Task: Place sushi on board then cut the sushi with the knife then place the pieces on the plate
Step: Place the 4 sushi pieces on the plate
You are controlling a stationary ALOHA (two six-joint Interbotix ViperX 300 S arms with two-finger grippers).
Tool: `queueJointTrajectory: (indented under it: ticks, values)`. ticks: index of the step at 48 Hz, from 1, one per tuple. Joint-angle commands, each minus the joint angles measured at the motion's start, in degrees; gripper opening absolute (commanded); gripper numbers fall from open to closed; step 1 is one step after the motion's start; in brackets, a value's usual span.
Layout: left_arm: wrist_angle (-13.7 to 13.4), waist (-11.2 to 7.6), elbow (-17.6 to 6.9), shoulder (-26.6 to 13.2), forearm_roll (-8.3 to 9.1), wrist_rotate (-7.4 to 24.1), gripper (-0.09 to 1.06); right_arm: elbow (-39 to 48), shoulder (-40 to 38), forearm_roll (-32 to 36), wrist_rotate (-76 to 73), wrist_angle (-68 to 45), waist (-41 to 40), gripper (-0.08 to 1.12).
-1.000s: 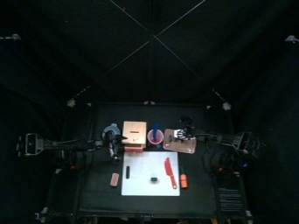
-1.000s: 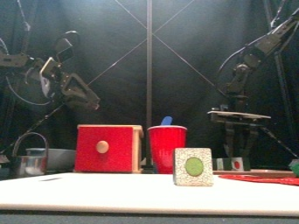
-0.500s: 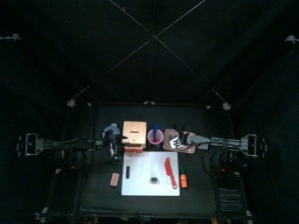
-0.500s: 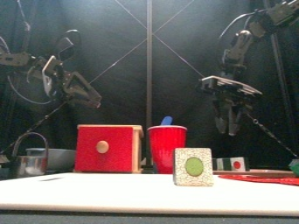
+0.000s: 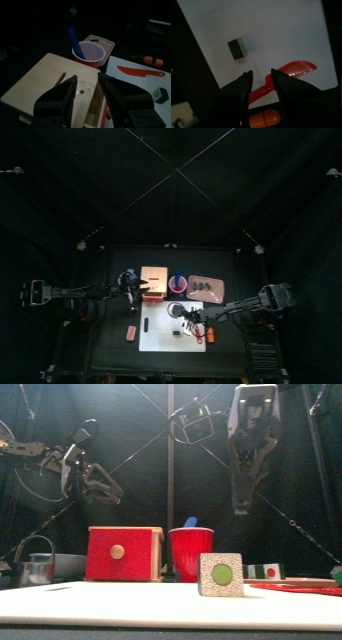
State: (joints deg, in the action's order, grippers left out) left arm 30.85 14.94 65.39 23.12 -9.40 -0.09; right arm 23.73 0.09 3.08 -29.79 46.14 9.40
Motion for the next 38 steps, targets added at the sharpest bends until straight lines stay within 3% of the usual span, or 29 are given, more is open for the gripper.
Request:
queueJointTrajectory:
  ticks: [1, 8, 12, 19, 38]
  values:
    - [0.26, -0.18, -1.93, -1.23, -3.6, 0.0, 0.78, -3.16, 2.29, -4.13, 6.94, 1.58, 0.44, 0.74]
    - [0.18, -1.23, -2.55, -3.43, -6.5, 0.0, 0.78, -5.1, 5.1, -6.59, 13.97, 1.49, 0.53, 0.74]
    - [0.26, -1.76, -2.81, -4.31, -7.29, 0.0, 0.78, -6.42, 6.15, -6.42, 15.91, 1.32, 0.53, 0.74]
    - [0.26, -2.55, -3.25, -5.01, -7.47, 0.0, 0.78, -8.61, 8.0, -6.06, 18.37, 1.32, 0.7, 0.74]
    - [0.53, -2.55, -3.6, -4.83, -7.38, 0.26, 0.78, -13.1, 13.01, -6.33, 18.81, 1.14, 2.2, 0.74]
